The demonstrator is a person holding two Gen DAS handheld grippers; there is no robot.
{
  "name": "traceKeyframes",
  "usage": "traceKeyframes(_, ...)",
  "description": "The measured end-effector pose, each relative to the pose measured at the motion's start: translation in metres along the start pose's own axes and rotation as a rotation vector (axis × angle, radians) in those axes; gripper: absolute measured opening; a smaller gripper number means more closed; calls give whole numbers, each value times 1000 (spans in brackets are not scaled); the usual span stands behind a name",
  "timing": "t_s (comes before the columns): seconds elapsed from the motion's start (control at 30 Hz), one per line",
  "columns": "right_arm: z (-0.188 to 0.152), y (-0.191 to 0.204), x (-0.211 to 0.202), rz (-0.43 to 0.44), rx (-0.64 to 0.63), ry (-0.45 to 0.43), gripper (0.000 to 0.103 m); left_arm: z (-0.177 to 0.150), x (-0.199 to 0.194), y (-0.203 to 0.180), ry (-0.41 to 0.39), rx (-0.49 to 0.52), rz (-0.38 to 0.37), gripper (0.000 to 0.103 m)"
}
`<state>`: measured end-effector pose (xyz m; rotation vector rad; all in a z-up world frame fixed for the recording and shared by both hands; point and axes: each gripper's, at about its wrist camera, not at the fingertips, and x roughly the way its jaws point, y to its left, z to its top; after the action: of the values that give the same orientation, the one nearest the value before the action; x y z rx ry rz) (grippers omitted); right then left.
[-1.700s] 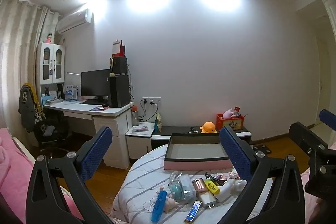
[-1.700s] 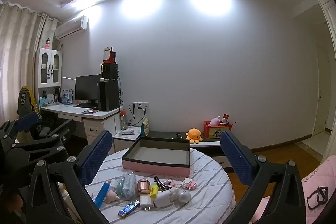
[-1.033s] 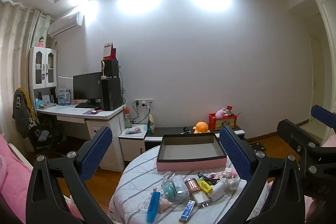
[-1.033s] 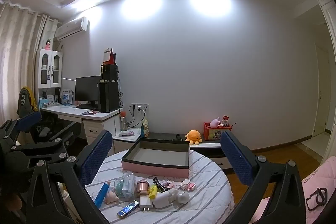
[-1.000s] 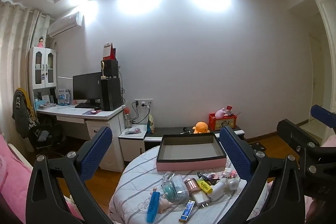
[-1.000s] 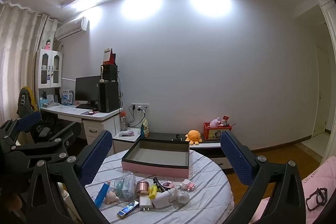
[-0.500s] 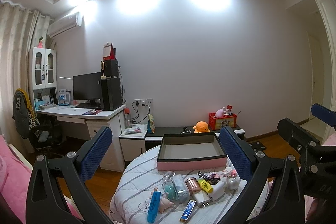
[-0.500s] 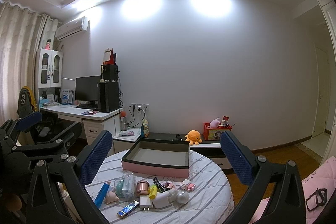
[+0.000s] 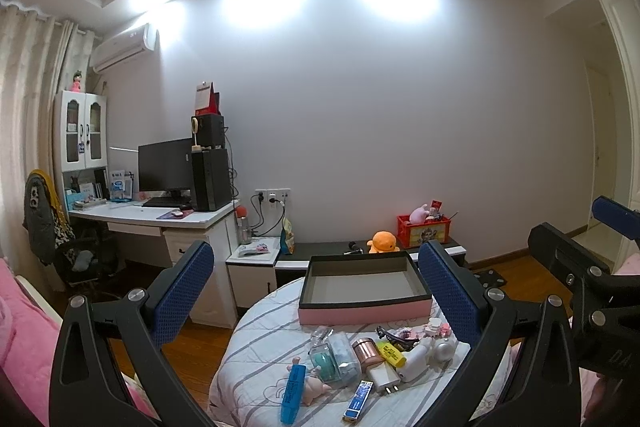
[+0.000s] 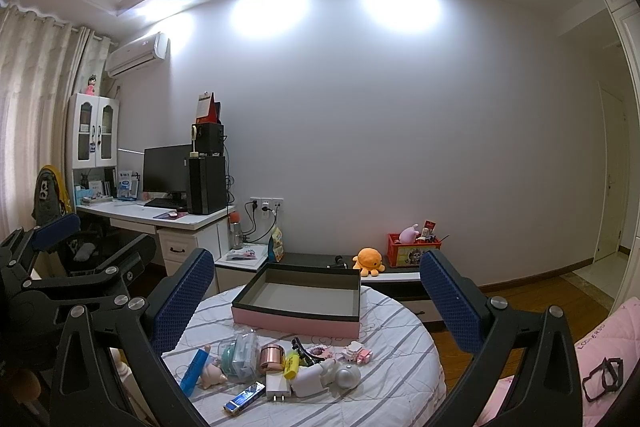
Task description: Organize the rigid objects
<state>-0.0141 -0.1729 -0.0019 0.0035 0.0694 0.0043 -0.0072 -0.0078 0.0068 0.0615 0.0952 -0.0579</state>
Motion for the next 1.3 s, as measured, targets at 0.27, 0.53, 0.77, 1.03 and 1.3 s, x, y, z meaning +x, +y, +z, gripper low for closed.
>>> traceKeyframes(0.27, 0, 0, 0, 0, -1, 2, 103, 0, 1, 0, 2, 1, -1, 103)
traceKeyframes(0.53, -2, 0, 0, -1, 1, 4, 103, -3, 1, 0, 1, 1, -4, 103)
traceKeyframes(0.77, -3, -1, 1, -2, 2, 6, 103, -4, 2, -1, 1, 1, -1, 103)
traceKeyframes(1.03, -7, -1, 2, -4, 1, 10, 103, -5, 2, 0, 1, -1, -5, 103)
traceKeyframes(1.3, -13, -1, 9, -12, 2, 33, 103, -12, 11, 1, 25, 7, -14, 103)
